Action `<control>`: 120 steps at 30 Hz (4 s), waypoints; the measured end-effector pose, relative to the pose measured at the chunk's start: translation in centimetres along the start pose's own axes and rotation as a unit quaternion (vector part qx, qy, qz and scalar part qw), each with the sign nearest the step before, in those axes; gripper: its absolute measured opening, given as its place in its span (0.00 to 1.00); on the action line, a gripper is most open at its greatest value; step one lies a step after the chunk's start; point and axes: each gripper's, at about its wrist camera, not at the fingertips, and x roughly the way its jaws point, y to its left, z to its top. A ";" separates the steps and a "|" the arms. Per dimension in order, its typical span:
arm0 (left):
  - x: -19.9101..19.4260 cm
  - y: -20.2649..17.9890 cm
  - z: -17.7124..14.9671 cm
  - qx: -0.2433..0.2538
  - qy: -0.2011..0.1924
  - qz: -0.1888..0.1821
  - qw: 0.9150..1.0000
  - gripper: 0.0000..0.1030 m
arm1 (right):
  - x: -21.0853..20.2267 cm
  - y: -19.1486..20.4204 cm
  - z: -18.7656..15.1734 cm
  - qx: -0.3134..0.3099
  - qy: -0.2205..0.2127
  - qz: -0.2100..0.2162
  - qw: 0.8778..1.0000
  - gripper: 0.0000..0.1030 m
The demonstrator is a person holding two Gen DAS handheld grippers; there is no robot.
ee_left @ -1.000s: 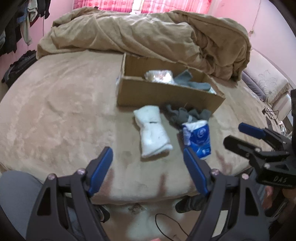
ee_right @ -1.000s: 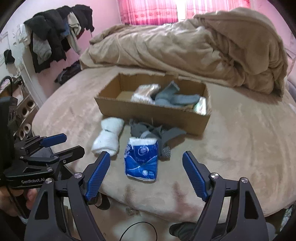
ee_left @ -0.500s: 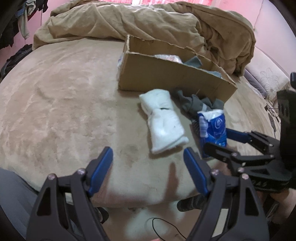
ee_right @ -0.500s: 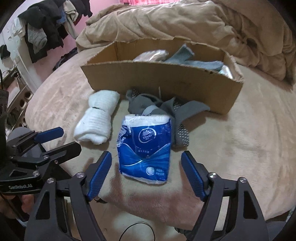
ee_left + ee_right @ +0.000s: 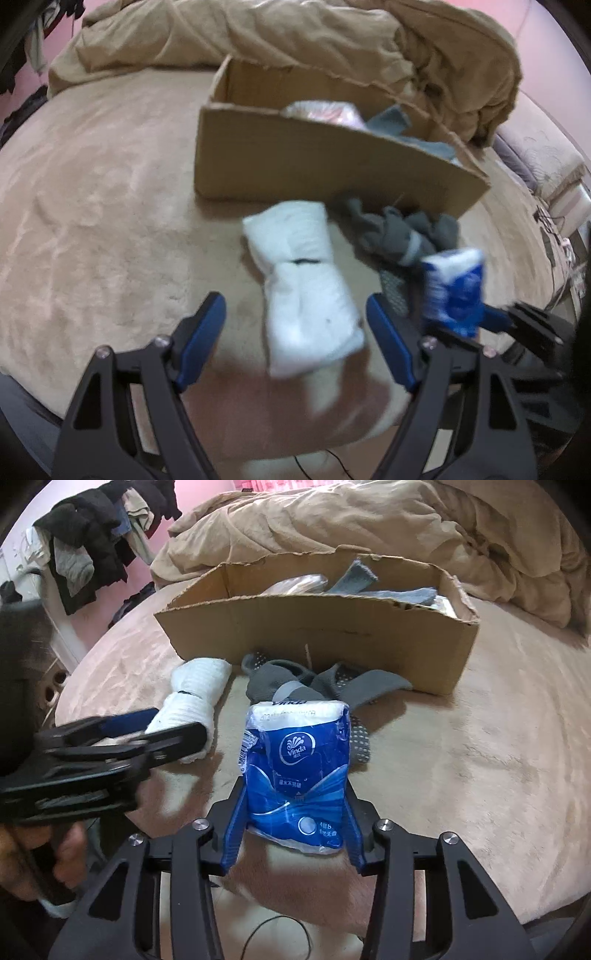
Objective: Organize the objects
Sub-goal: 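Grasp the blue Vinda tissue pack with the right gripper while the left grasps white socks, both into box, then grasp the grey grip socks with the right gripper and drop them into the box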
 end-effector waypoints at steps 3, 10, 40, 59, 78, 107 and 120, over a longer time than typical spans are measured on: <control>0.3 -0.2 0.2 0.005 -0.002 0.013 1.000 0.67 | -0.9 -0.3 -0.1 0.004 -0.007 -0.002 1.000 0.47; -0.9 -0.3 0.0 0.004 -0.004 0.007 1.000 0.38 | -2.7 -1.2 0.1 0.020 -0.022 -0.003 1.000 0.47; -11.5 -1.5 8.3 0.039 -0.096 -0.016 0.994 0.37 | -11.7 -0.3 8.5 -0.003 -0.125 -0.001 0.992 0.47; -1.3 0.6 14.0 0.056 -0.039 0.029 0.997 0.42 | -6.1 -1.7 11.9 0.004 -0.104 0.010 0.995 0.47; -8.0 4.6 11.0 0.037 -0.089 0.040 0.995 0.66 | 1.5 3.1 15.4 -0.014 -0.059 0.047 0.997 0.47; -14.3 0.3 3.7 0.035 -0.101 0.023 0.994 0.87 | -10.8 1.2 8.2 -0.004 -0.103 -0.043 0.994 0.73; -8.4 -0.3 -0.3 0.036 -0.042 0.020 0.998 0.87 | -5.3 -1.2 3.6 0.012 -0.048 -0.045 0.998 0.73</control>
